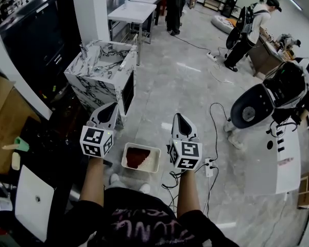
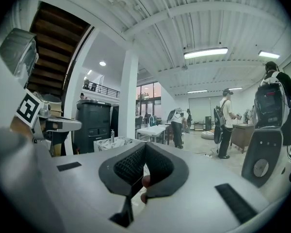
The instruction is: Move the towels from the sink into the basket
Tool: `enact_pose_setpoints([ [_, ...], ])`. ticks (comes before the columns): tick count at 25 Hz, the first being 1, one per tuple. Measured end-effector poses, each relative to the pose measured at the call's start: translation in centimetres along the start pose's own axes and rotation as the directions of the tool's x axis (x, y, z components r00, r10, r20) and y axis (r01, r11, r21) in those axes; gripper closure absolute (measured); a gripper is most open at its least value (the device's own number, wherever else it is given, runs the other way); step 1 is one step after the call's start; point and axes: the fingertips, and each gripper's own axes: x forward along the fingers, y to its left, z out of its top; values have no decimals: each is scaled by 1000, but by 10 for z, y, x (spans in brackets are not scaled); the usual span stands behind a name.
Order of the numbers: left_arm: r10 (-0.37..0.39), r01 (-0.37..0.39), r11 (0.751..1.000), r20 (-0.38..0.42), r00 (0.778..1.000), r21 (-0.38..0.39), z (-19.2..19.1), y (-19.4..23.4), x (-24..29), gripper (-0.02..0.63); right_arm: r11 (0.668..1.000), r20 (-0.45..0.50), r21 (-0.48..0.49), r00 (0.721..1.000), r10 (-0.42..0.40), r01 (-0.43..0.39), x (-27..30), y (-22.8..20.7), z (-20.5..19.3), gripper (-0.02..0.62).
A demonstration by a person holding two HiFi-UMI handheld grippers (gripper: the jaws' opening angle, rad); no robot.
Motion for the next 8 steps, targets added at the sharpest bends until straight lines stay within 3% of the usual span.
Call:
enact_pose_setpoints([
  [8, 1, -1, 999, 11, 1000, 38, 9, 1, -4, 592, 1000, 5, -5, 1000, 6, -6, 2, 5, 5, 581],
])
